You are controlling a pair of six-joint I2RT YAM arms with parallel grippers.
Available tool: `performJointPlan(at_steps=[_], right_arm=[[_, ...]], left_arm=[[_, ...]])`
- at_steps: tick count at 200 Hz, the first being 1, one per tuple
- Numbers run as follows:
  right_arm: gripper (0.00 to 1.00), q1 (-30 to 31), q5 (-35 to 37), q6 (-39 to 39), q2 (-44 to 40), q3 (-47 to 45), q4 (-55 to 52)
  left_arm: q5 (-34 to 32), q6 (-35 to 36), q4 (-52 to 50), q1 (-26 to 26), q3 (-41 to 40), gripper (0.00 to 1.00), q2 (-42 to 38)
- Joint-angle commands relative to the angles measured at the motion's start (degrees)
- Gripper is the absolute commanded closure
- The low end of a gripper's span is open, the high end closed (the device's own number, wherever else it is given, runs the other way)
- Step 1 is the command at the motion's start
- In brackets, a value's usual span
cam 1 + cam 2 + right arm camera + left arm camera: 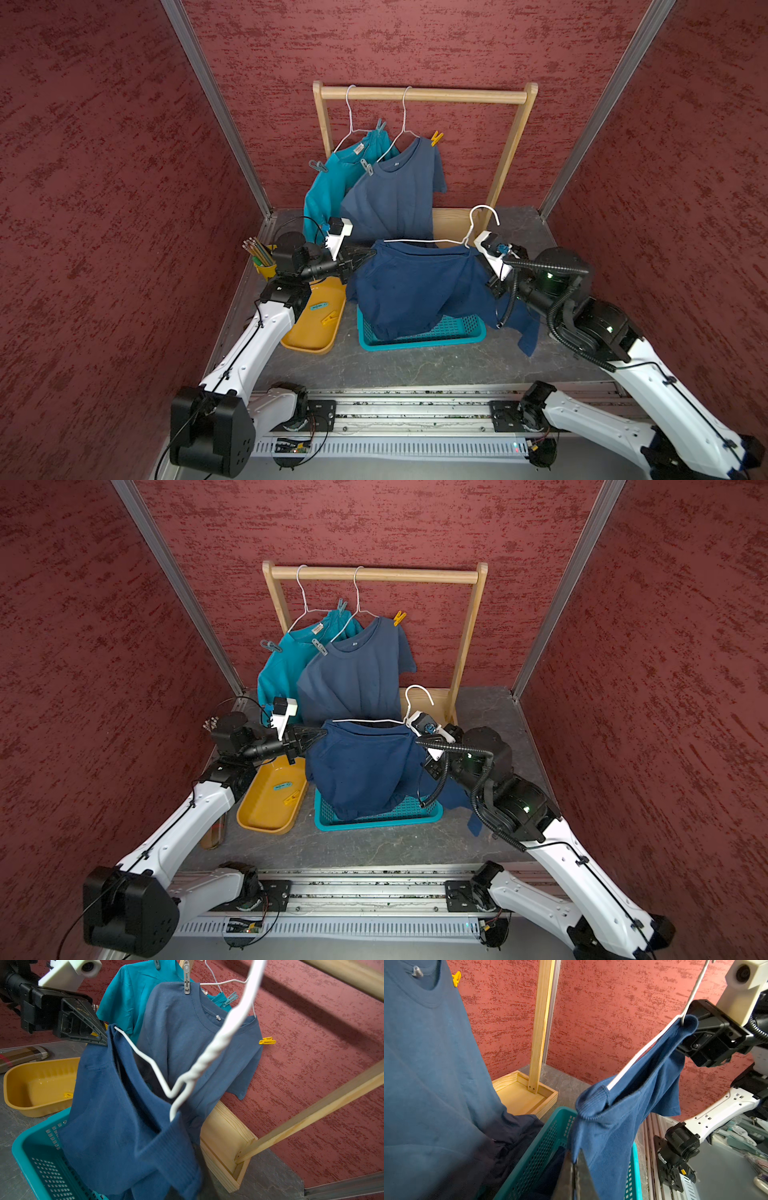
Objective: Remove the clothespins securing t-shirts to the hanger
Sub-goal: Remove the T-shirt from the hanger.
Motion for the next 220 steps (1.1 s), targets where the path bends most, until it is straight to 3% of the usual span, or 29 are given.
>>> performJointPlan(at_steps=[1, 35, 88, 220], right_arm=[[1.00, 0.1, 0.6, 1.5, -1.2, -0.5, 6.0], [1.00, 0.1, 2.3, 0.9, -2.4, -2.5, 9.1], [1.00, 0.1, 5.1, -0.6, -2.5, -3.4, 12.3], [1.00, 0.1, 5.5, 0.8, -3.3, -4.7, 17.7]], left_arm=[[-0.9, -0.8, -1.0, 0.1, 0.8, 1.00, 0.5], [-3.8, 1.8, -4.4, 0.2, 0.2, 1.00, -1.7], [-10.2, 0.1, 0.8, 0.8, -4.6, 1.00, -4.5], [-12.8, -1.8, 4.5, 1.4, -11.3, 1.00, -4.3]])
